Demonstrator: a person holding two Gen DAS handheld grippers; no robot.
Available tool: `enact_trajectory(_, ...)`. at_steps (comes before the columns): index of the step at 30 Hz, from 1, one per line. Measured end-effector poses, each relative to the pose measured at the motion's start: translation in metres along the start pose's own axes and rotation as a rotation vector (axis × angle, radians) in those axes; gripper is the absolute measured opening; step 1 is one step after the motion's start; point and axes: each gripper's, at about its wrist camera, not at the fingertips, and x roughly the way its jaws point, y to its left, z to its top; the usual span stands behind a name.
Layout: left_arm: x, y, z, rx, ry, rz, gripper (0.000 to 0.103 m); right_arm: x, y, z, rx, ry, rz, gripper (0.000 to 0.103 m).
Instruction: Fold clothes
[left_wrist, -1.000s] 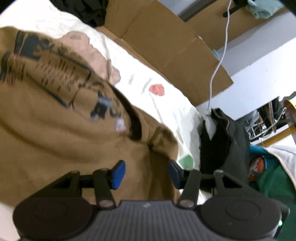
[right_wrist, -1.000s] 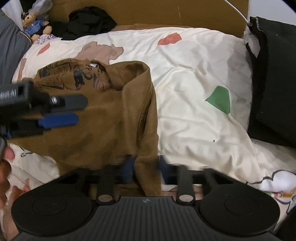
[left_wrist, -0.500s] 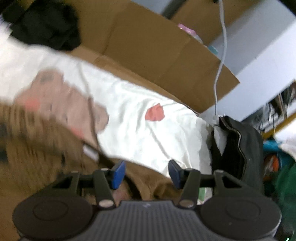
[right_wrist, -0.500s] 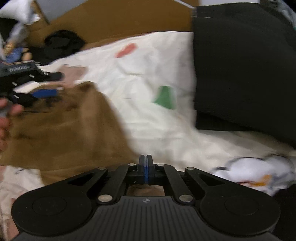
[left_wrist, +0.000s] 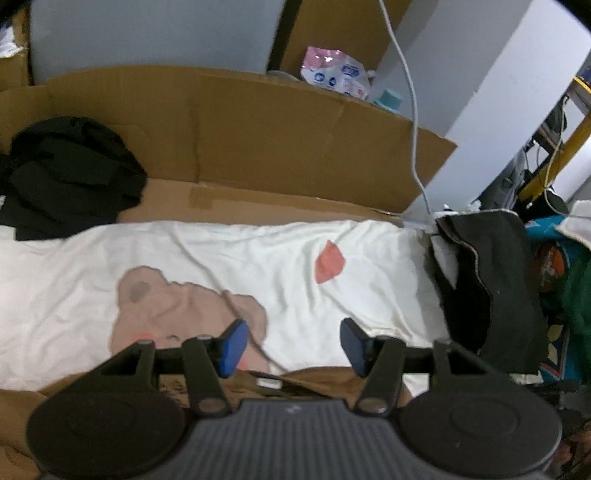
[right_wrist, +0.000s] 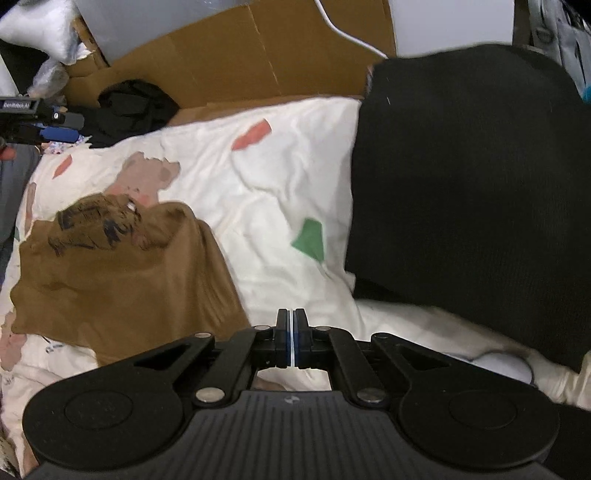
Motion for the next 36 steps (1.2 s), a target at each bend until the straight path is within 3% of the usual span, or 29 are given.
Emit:
enact_trajectory(7, 0.002, 0.053, -0.029, -0.110, -0.053, 0.014, 0.063, -0.017, 0.026, 0.027, -0.114, -0.008, -0.019, 0.004)
enact_trajectory(11, 0.018, 0.081, -0.047, -0.128, -0.015, 0.049, 0.063, -0.021, 0.044, 0.034, -0.163, -0.027, -0.048, 0.009)
enact_trajectory(12, 0.021, 0.087, -0.050, -0.117, -0.012, 0.058, 0.064, -0.021, 0.048, 0.035, -0.173, -0.034, -0.052, 0.020)
enact_trajectory(13, 0.025, 0.093, -0.052, -0.109, -0.012, 0.069, 0.070, -0.021, 0.053, 0.036, -0.179, -0.040, -0.054, 0.038)
enact_trajectory(15, 0.032, 0.101, -0.056, -0.095, -0.018, 0.085, 0.078, -0.018, 0.062, 0.038, -0.185, -0.053, -0.060, 0.061)
enact_trajectory(16, 0.035, 0.106, -0.058, -0.086, -0.022, 0.091, 0.078, -0.015, 0.067, 0.040, -0.185, -0.060, -0.063, 0.065)
enact_trajectory(20, 0.049, 0.116, -0.063, -0.021, -0.019, 0.106, 0.078, 0.002, 0.089, 0.048, -0.202, -0.037, -0.050, 0.066)
enact_trajectory(24, 0.056, 0.121, -0.075, 0.043, -0.039, 0.101, 0.088, 0.022, 0.112, 0.053, -0.241, -0.002, -0.037, 0.066)
enact_trajectory(27, 0.067, 0.125, -0.083, 0.068, -0.017, 0.107, 0.087, 0.035, 0.123, 0.058, -0.252, 0.026, -0.027, 0.066)
enact_trajectory(29, 0.076, 0.129, -0.093, 0.065, 0.005, 0.077, 0.080, 0.042, 0.129, 0.061, -0.263, 0.037, -0.021, 0.066)
enact_trajectory(33, 0.085, 0.134, -0.109, 0.061, 0.024, 0.059, 0.034, 0.056, 0.140, 0.057, -0.286, 0.062, -0.017, 0.066)
enact_trajectory(36, 0.074, 0.138, -0.122, 0.023, 0.002, 0.033, 0.017, 0.066, 0.142, 0.054, -0.287, 0.081, -0.015, 0.066)
